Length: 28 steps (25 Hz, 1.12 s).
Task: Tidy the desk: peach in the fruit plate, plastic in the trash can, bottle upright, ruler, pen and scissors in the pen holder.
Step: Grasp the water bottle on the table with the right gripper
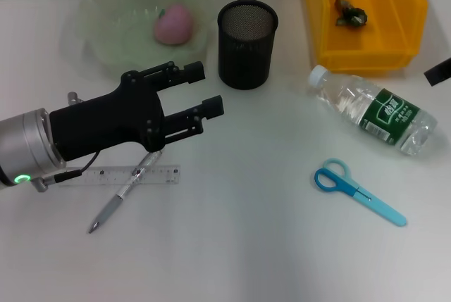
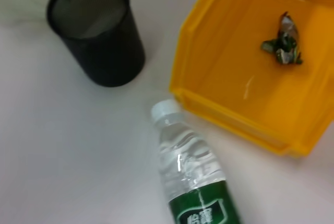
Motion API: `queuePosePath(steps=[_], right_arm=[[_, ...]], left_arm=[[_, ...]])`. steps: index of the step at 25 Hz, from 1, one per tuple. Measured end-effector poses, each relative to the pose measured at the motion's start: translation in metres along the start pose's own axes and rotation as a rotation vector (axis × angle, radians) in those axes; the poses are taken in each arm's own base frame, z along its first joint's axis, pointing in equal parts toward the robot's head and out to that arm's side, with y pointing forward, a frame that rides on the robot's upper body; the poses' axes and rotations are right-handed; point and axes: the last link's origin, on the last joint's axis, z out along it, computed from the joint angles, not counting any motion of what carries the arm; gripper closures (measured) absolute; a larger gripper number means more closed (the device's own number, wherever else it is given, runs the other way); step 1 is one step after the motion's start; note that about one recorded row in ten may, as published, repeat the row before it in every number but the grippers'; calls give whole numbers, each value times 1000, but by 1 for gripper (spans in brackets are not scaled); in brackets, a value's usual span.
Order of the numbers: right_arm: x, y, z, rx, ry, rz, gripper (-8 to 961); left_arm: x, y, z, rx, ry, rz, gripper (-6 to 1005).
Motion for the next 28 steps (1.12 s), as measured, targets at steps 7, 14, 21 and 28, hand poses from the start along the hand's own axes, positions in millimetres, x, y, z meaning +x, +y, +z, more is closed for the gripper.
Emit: queuePosePath(steps=[7, 14, 21, 28], right_arm=[[-6, 13, 24, -45, 78, -137, 173], [-11, 23, 48, 12, 135, -239, 174], [-12, 31, 73, 31, 141, -270, 174], [-16, 29, 84, 53, 103, -256, 174]], left_arm=[[1, 2, -1, -14, 11, 2, 337], [-1, 3, -2, -11, 13, -10, 337], [-4, 5, -4, -5, 15, -23, 337], [-4, 5, -4, -3, 15, -24, 337]])
